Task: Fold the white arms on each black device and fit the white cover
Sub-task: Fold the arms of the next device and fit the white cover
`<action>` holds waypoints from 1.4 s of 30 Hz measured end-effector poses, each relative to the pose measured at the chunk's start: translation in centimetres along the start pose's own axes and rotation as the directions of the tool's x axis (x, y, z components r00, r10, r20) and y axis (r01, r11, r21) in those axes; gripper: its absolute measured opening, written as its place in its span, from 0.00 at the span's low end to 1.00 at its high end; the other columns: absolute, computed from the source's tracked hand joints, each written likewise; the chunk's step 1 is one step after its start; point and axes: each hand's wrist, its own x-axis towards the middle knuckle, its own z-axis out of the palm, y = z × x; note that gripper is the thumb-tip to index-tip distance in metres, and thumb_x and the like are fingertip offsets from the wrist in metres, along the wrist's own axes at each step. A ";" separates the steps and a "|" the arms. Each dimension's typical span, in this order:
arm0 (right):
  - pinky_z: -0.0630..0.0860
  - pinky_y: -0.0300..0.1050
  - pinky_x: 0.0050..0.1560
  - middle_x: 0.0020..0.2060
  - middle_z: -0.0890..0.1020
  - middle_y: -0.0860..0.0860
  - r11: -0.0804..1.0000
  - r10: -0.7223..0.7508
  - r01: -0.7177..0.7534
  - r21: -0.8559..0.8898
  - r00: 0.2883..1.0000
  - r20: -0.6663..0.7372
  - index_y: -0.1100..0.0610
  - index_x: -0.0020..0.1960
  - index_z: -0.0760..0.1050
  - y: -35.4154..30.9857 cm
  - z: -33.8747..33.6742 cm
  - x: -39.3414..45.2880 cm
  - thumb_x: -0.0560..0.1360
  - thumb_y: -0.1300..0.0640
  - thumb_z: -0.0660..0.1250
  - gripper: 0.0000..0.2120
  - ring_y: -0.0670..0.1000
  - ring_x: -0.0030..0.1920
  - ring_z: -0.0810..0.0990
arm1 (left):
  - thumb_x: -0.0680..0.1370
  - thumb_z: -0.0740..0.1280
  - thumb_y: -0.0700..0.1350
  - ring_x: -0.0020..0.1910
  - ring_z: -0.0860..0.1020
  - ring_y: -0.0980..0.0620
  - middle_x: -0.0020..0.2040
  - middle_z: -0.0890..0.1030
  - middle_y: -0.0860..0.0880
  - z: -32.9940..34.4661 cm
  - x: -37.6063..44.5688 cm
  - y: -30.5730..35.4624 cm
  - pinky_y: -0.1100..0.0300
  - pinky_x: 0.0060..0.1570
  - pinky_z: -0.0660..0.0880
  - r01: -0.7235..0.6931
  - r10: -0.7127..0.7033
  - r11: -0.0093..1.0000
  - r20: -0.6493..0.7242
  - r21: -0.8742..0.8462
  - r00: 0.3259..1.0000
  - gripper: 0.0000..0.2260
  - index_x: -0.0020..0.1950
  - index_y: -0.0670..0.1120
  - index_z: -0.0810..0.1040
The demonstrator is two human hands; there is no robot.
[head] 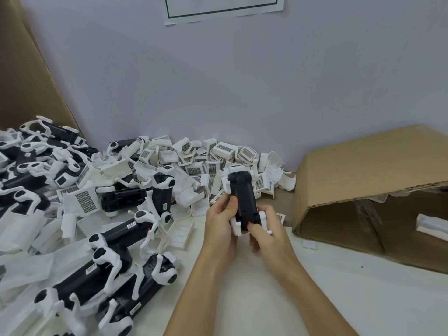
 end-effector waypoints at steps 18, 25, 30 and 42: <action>0.70 0.38 0.34 0.36 0.80 0.46 0.999 -0.035 0.035 -0.018 0.999 0.010 0.40 0.50 0.71 0.0 0.1 0.0 0.75 0.52 0.64 0.07 0.44 0.32 0.73 | 0.79 0.63 0.44 0.42 0.79 0.43 0.33 0.80 0.47 -0.1 0.1 -0.2 0.54 0.43 0.76 -0.012 0.012 1.000 0.004 0.003 1.000 0.10 0.53 0.40 0.79; 0.70 0.39 0.32 0.30 0.78 0.43 1.000 0.015 -0.015 0.017 1.000 0.010 0.48 0.54 0.72 -0.1 -0.1 0.1 0.80 0.61 0.62 0.09 0.47 0.32 0.72 | 0.78 0.63 0.45 0.36 0.80 0.43 0.42 0.81 0.39 -0.1 0.2 -0.2 0.57 0.29 0.75 0.012 -0.012 1.000 0.009 -0.005 1.000 0.13 0.55 0.36 0.78; 0.70 0.38 0.32 0.30 0.76 0.43 0.999 0.037 -0.037 0.023 0.999 0.014 0.47 0.54 0.73 -0.1 -0.2 0.1 0.78 0.61 0.63 0.10 0.47 0.33 0.72 | 0.82 0.61 0.41 0.36 0.79 0.43 0.44 0.80 0.39 -0.1 0.3 -0.3 0.57 0.30 0.75 0.017 -0.017 1.000 -0.009 0.007 1.000 0.10 0.55 0.36 0.78; 0.71 0.44 0.37 0.33 0.79 0.43 1.000 0.013 -0.013 0.002 0.999 0.037 0.39 0.49 0.72 0.3 0.0 0.2 0.67 0.53 0.60 0.13 0.46 0.32 0.73 | 0.82 0.61 0.42 0.40 0.78 0.44 0.42 0.80 0.42 -0.1 0.1 0.0 0.54 0.40 0.74 0.010 -0.010 1.000 -0.027 0.011 1.000 0.09 0.53 0.40 0.79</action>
